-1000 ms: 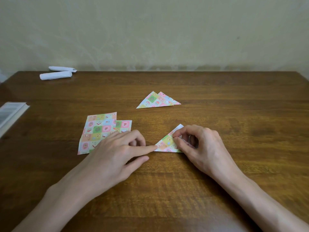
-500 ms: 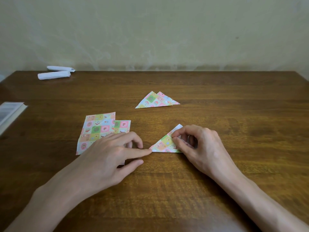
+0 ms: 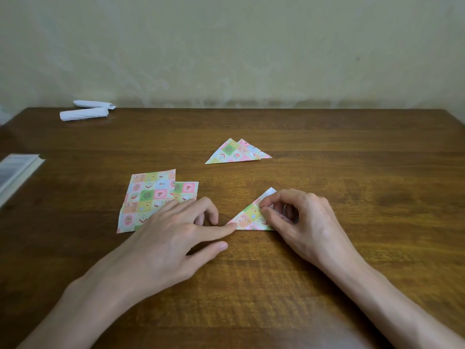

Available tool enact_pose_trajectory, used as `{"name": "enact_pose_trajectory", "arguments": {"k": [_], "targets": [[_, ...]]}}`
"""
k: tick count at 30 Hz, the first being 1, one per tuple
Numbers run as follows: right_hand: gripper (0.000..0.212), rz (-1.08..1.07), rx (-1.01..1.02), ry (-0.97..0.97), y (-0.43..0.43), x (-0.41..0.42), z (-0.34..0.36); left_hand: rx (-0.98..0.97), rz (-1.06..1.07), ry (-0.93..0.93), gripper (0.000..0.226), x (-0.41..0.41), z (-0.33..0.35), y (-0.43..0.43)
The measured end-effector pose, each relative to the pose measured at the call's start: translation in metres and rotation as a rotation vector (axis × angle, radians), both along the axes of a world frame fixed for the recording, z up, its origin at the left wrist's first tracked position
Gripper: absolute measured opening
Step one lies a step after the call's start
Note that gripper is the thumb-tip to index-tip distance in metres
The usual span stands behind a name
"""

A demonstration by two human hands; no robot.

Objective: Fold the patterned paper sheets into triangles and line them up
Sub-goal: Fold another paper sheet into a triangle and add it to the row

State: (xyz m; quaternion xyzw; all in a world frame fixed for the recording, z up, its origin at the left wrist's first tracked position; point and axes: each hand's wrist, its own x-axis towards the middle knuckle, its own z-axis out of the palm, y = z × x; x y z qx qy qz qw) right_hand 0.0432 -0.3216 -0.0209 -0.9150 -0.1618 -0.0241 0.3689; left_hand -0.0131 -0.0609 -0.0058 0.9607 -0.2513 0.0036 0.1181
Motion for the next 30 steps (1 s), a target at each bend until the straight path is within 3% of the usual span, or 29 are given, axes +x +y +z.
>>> {"name": "enact_pose_trajectory", "arguments": {"k": [11, 30], "targets": [[0.007, 0.006, 0.0, -0.005, 0.0, 0.0, 0.0, 0.043, 0.005, -0.015, 0.044, -0.002, 0.002, 0.0], [0.01, -0.01, 0.016, -0.012, 0.0, 0.001, -0.003, -0.081, -0.009, -0.07, 0.034, -0.004, 0.005, -0.01]]}}
